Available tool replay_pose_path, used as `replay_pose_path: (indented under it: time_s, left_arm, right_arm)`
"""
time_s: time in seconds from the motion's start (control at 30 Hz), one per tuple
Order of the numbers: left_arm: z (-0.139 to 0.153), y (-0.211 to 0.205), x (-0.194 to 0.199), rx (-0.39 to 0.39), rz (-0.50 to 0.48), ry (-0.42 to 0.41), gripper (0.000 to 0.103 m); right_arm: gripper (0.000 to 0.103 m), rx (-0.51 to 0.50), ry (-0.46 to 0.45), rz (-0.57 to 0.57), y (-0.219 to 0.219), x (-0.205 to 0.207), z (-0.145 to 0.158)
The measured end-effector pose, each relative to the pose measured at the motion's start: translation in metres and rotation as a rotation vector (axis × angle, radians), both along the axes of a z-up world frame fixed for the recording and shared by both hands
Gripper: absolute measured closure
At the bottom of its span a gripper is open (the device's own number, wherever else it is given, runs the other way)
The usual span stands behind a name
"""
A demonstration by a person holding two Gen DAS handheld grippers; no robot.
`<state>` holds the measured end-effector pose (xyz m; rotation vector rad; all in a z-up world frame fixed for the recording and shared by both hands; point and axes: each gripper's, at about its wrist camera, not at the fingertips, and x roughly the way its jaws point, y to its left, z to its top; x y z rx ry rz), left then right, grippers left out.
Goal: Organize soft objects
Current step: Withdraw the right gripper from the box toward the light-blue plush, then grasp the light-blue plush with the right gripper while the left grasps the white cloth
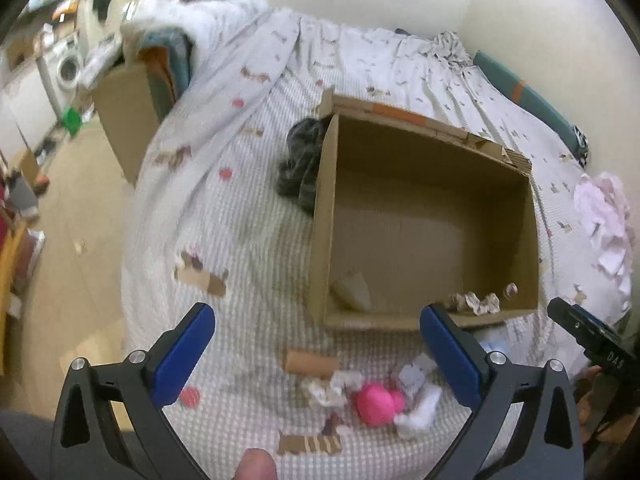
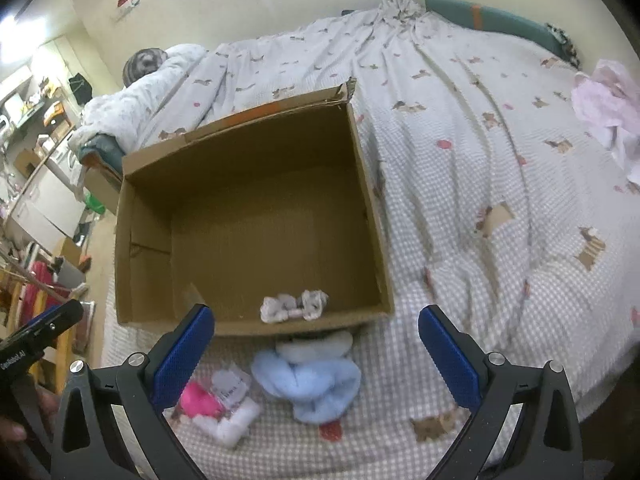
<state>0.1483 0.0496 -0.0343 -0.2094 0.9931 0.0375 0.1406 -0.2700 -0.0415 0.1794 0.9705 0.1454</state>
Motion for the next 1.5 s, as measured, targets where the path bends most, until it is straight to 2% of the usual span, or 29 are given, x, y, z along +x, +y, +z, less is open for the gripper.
replay_pose_path:
  time_s: [0.1, 0.2, 0.4, 0.7, 0.9, 1.2, 1.23, 1.27, 1.3, 1.37, 1.4, 1.43, 1.47, 1.5]
  left_arm:
    - [-0.007, 0.006, -0.01, -0.007, 0.027, 0.024, 0.001]
    - [-0.004, 0.008, -0.022, -0.011, 0.029, 0.001, 0.001]
    - [-0.007, 0.003, -0.036, 0.088, 0.035, 0.003, 0.001]
    - [-0.019, 0.014, -0.033, 0.041, 0.082, 0.05, 0.001]
    - [-0.023, 0.022, -0.031, -0.012, 0.124, 0.078, 0.001]
    - [-0.031, 0.027, -0.028, 0.019, 0.136, 0.113, 0.001]
    - [-0.033, 0.031, -0.027, 0.019, 0.146, 0.119, 0.001]
    - [-0.034, 0.033, -0.027, 0.017, 0.153, 0.123, 0.001]
    - [-0.036, 0.036, -0.027, 0.016, 0.162, 0.128, 0.001]
    - [-0.039, 0.04, -0.027, 0.007, 0.175, 0.146, 0.001]
    - [-0.04, 0.041, -0.027, -0.009, 0.175, 0.152, 0.001]
    - [-0.041, 0.041, -0.027, -0.02, 0.173, 0.153, 0.001]
    - [-0.04, 0.041, -0.027, -0.026, 0.17, 0.152, 0.001]
    - [-0.04, 0.04, -0.027, -0.023, 0.167, 0.148, 0.001]
  right_arm:
    - [0.0, -0.001, -0.011, 0.008, 0.0, -0.012, 0.002]
    - [0.0, 0.019, -0.014, 0.019, -0.003, -0.022, 0.003]
    - [0.0, -0.037, -0.006, -0.021, -0.014, -0.037, -0.005]
    - [0.0, 0.108, 0.175, 0.008, -0.028, -0.031, -0.039]
    - [0.0, 0.036, 0.228, 0.08, 0.009, -0.02, -0.059]
    - [0.0, -0.054, 0.321, 0.109, 0.05, 0.012, -0.099]
    - [0.004, -0.058, 0.326, 0.111, 0.051, 0.013, -0.101]
    - [0.029, -0.063, 0.328, 0.124, 0.052, 0.014, -0.102]
    - [0.049, -0.072, 0.332, 0.137, 0.054, 0.015, -0.104]
    - [0.059, -0.056, 0.343, 0.144, 0.051, 0.014, -0.107]
    - [0.073, -0.031, 0.348, 0.142, 0.048, 0.013, -0.107]
    - [0.079, -0.013, 0.349, 0.144, 0.044, 0.011, -0.106]
    - [0.089, -0.011, 0.341, 0.146, 0.041, 0.009, -0.103]
    - [0.089, -0.011, 0.328, 0.152, 0.039, 0.006, -0.1]
